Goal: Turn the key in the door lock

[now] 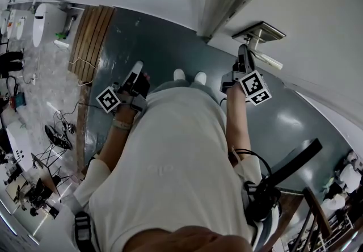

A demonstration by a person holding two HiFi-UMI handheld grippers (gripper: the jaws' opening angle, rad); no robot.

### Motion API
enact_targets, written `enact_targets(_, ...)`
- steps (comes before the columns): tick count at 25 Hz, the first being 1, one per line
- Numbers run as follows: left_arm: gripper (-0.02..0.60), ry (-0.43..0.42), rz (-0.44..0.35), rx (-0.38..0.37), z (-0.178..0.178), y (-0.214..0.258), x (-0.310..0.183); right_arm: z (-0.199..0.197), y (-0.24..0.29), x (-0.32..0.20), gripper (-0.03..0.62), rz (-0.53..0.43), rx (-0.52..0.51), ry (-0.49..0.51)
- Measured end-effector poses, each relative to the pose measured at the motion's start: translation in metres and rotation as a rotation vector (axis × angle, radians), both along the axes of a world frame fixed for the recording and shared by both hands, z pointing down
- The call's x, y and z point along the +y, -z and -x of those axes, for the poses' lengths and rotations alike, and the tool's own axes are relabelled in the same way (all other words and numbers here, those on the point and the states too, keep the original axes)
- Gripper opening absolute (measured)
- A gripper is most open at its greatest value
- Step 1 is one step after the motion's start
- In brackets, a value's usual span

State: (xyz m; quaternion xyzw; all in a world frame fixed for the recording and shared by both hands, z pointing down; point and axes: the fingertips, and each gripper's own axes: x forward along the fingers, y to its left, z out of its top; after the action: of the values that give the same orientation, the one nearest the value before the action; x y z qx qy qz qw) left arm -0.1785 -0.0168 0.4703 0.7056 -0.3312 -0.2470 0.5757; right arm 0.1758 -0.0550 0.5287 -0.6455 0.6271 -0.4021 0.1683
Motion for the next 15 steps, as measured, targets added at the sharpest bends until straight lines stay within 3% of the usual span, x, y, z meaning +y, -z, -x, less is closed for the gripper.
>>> enact_targets(6, 0.008, 0.013, 0.005, 0.012, 0.002, -0.002, 0.000, 0.000, -0.002, 0.001, 0.060, -0.035, -0.335, -0.045)
enact_targets(12, 0.008, 0.033, 0.023, 0.027, 0.005, -0.005, 0.001, -0.003, -0.007, 0.003, 0.060, -0.068, -0.593, -0.086)
enact_targets(15, 0.008, 0.041, 0.027, 0.032, 0.006, -0.005, 0.002, -0.005, -0.010, 0.003, 0.060, -0.144, -0.842, -0.126)
